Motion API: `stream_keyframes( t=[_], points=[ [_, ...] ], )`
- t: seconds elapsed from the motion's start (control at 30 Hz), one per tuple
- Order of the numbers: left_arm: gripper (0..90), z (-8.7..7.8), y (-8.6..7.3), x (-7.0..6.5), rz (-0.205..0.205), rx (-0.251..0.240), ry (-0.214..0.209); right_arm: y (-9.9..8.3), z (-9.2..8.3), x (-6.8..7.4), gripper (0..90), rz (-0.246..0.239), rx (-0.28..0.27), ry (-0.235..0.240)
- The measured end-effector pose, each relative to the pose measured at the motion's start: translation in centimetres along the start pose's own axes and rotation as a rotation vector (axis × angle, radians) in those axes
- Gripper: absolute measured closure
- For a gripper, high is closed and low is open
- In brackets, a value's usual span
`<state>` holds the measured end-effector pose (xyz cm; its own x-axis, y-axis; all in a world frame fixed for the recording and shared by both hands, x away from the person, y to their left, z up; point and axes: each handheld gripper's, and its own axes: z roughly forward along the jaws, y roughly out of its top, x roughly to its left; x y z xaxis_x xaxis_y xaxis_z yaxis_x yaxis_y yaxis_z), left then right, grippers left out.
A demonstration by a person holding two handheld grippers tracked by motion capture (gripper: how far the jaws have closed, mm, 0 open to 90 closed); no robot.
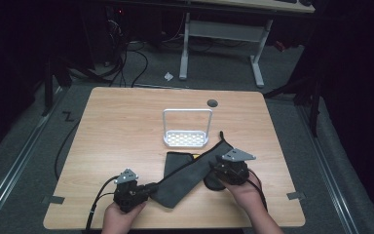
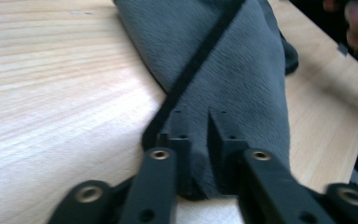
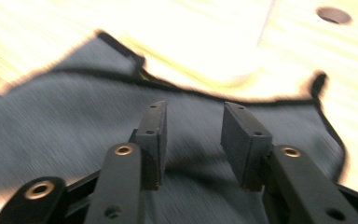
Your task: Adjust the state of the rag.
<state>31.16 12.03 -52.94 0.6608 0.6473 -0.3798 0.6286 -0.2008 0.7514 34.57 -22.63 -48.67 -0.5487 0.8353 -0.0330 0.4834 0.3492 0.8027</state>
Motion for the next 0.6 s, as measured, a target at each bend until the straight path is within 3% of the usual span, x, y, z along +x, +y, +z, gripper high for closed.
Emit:
stream_keyframes(
  t=[0.1, 0.17, 0.2, 0.23, 0.27, 0.3, 0.37, 0.4, 0.43, 0.47, 0.53, 0.6],
  points=[
    [87.4, 0.0, 0.0, -0.3, 0.020, 0.003, -0.001, 1.1, 0.4, 0.7, 55.0, 0.006, -0.011, 0.042],
    [89.7, 0.0, 0.0, -0.6, 0.030, 0.005, -0.007, 2.4, 1.2, 2.6, 45.7, 0.004, -0.022, 0.113],
    [89.7, 0.0, -0.1, -0.7, 0.033, 0.007, -0.008, 2.4, 1.2, 2.6, 45.7, 0.004, -0.022, 0.113],
    [89.8, 0.1, -0.1, -0.7, 0.044, 0.017, -0.010, 2.7, 1.6, 3.2, 43.7, 0.005, -0.021, 0.140],
    [89.8, 0.3, -0.2, -0.8, 0.050, 0.024, -0.009, 3.2, 2.6, 4.5, 42.6, -0.025, -0.008, 0.148],
    [89.8, 0.4, -0.2, -0.8, 0.054, 0.029, -0.008, 3.2, 2.6, 4.5, 42.6, -0.025, -0.008, 0.148],
    [89.8, 0.5, -0.3, -1.0, 0.060, 0.036, -0.016, 3.0, 4.2, 5.5, 52.8, -0.058, 0.056, 0.122],
    [89.8, 0.4, -0.3, -1.1, 0.063, 0.036, -0.018, 2.7, 4.3, 5.7, 66.3, -0.078, 0.064, 0.105],
    [89.8, 0.3, -0.3, -1.2, 0.065, 0.031, -0.023, 2.4, 4.1, 5.8, 74.8, -0.098, 0.059, 0.096],
    [89.7, 0.3, -0.3, -1.2, 0.065, 0.031, -0.023, 2.4, 4.1, 5.8, 74.8, -0.098, 0.059, 0.096],
    [89.2, -0.1, -0.1, -1.2, 0.064, 0.018, -0.030, 2.1, 2.7, 5.8, 86.6, -0.105, 0.032, 0.088],
    [87.2, -0.3, 0.1, -1.2, 0.057, 0.003, -0.036, 1.8, 1.3, 5.5, 90.0, -0.105, 0.001, 0.084]
  ],
)
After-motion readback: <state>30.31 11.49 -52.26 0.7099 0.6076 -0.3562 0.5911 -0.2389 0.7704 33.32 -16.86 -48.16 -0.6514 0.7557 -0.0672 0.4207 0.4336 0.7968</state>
